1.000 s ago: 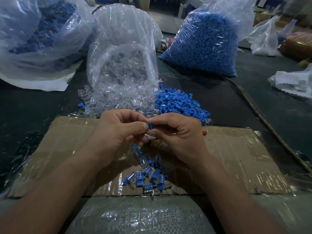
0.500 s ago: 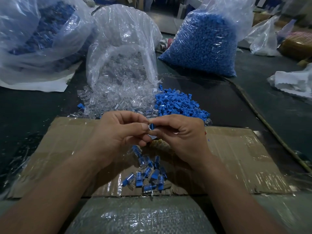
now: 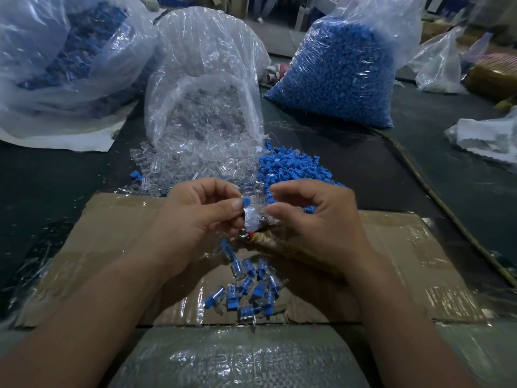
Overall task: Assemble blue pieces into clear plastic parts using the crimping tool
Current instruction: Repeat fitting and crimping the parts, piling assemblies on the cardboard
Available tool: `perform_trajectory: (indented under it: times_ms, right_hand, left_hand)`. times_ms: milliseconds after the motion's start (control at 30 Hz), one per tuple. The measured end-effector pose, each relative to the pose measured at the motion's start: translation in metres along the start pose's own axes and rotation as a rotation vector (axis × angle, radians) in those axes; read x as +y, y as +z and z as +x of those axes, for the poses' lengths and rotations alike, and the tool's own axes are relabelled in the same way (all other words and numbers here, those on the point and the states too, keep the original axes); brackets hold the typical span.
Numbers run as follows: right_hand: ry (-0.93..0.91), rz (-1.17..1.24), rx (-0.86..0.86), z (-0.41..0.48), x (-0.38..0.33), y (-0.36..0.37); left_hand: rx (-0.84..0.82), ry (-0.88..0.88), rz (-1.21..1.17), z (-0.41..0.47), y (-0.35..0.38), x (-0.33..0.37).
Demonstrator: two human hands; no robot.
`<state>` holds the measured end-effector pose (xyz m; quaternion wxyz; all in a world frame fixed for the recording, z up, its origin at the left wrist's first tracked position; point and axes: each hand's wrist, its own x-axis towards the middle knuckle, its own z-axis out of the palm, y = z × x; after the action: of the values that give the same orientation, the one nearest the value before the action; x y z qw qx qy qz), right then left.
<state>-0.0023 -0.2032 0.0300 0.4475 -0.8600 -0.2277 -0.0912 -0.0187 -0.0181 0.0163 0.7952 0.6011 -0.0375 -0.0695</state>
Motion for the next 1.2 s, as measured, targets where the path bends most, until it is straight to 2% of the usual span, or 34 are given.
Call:
perform_trajectory:
  times_ms: [133,267,333,433,700,900,1000,1200]
  right_hand:
    - [0.234,-0.104,-0.12,0.002,0.012,-0.026]
    - [0.384,-0.249,-0.408,0.001,0.014,-0.037]
    - [0.368,-0.392,-0.547,0.0,0.014,-0.034]
    - [0.279,-0.564,-0.615,-0.001,0.015,-0.026]
    - [0.279,-0.557,-0.555,0.001,0.01,-0.022]
    - [0.131,-0.74,-0.419,0.002,0.001,-0.016]
    - [0.128,-0.655,-0.373,0.001,0.001,-0.018]
    - [0.075,-0.459,-0.145,0.001,-0.001,-0.018]
  left_hand:
    - [0.087,0.041,-0.007,0.003,-0.005,-0.001]
    - [0.124,0.074,0.025,0.006,-0.006,-0.003]
    - [0.137,0.091,0.046,0.006,-0.007,-0.003]
    - [0.145,0.103,0.049,0.007,-0.008,-0.003]
    - [0.134,0.099,0.063,0.007,-0.008,-0.005]
    - [0.18,0.126,0.05,0.008,-0.008,-0.005]
    - [0.233,0.167,0.061,0.008,-0.006,-0.002]
    - [0.276,0.22,0.142,0.005,-0.001,0.0]
